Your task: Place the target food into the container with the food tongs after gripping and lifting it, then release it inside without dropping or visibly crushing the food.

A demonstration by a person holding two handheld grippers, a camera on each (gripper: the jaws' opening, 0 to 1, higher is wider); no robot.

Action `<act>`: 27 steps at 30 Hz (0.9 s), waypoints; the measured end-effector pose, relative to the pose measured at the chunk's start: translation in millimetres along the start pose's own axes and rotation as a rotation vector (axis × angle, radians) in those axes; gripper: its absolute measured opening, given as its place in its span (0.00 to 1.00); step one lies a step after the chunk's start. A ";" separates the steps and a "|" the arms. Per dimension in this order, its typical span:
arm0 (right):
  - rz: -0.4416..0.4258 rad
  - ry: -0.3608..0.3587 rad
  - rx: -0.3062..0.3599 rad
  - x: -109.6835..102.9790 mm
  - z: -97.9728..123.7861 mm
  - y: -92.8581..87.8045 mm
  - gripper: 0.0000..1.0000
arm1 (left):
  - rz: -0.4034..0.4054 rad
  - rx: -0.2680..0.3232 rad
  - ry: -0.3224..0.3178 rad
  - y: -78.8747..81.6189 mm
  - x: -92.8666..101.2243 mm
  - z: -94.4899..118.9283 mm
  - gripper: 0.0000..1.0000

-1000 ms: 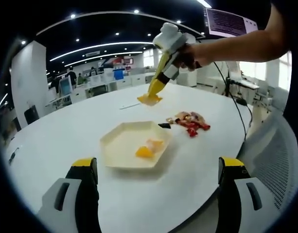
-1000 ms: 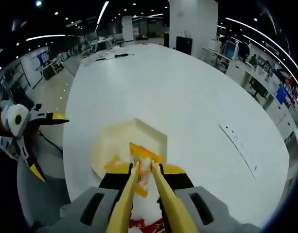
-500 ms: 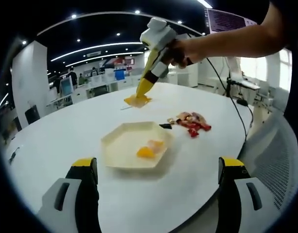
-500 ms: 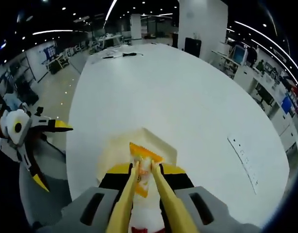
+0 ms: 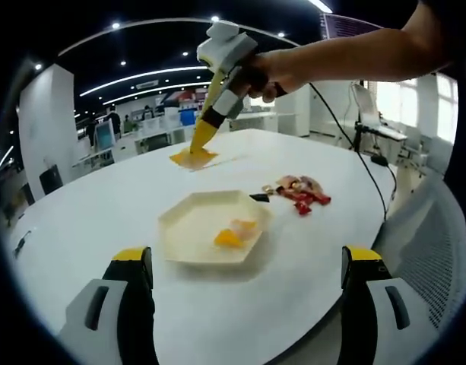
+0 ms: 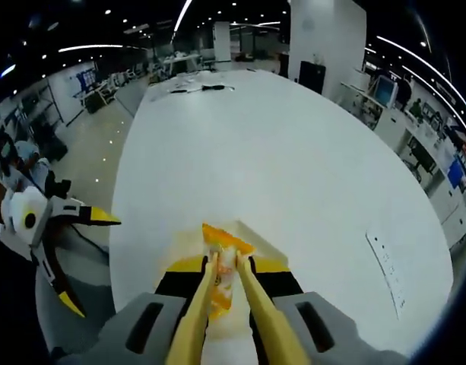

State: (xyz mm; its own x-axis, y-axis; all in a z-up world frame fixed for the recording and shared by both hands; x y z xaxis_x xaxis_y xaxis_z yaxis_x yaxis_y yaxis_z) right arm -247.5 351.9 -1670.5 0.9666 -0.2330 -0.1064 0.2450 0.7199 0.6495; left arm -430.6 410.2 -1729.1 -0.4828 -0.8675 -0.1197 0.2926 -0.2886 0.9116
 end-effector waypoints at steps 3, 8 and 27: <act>0.006 0.000 0.004 -0.4 0.6 3.5 0.19 | -0.004 -0.001 -0.003 -0.1 0.9 0.1 0.99; 0.033 -0.006 0.009 -1.4 1.9 7.3 0.21 | 0.000 -0.002 -0.007 -0.2 1.2 0.2 0.99; 0.089 0.027 0.050 -7.2 11.0 10.6 0.27 | -0.008 -0.002 -0.007 -0.6 1.3 0.3 0.99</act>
State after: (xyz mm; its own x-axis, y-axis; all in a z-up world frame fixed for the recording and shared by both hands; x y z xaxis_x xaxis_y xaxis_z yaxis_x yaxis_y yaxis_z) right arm -252.7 354.0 -1654.6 0.9863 -0.1508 -0.0663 0.1542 0.7032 0.6941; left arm -431.6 409.4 -1729.7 -0.4907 -0.8624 -0.1244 0.2904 -0.2964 0.9098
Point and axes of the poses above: the point that each gripper's makers call its tool centre point, and the gripper's own axes: z roughly backward along the fingers, x roughly to its right, y roughly out of its top, the point moved 3 cm from there along z, roughly backward along the fingers, and after that the axes turned 9 degrees about y, right-handed, at the moved point
